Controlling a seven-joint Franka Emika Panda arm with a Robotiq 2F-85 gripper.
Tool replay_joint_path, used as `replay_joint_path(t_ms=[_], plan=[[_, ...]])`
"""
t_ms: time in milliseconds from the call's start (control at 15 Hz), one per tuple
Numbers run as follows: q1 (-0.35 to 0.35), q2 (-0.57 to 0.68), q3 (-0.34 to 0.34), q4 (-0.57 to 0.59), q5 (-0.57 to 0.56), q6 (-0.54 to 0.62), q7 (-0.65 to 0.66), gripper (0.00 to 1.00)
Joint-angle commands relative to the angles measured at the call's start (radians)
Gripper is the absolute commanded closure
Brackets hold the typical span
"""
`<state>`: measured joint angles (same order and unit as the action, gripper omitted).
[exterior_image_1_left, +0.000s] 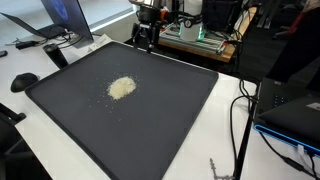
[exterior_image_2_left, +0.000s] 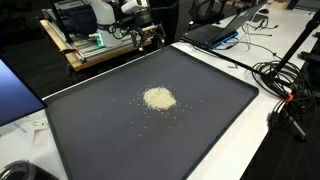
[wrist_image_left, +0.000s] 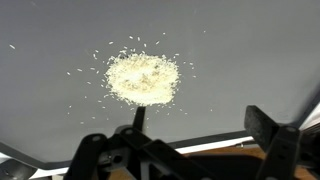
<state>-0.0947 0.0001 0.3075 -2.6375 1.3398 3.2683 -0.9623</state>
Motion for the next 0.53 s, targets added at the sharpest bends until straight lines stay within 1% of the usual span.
replay_joint_path(t_ms=[0,133,267,467], plan=[[0.03,0.1,0.025,0.013,-0.039,0.089,0.06,0.0],[0.034,0.145,-0.003,0.024,-0.032,0.051,0.064,0.0],[0.043,0.174,-0.044,0.026,-0.053,0.022,0.064,0.0],[0.081,0.199,-0.129,0.019,-0.108,0.002,0.062,0.0]])
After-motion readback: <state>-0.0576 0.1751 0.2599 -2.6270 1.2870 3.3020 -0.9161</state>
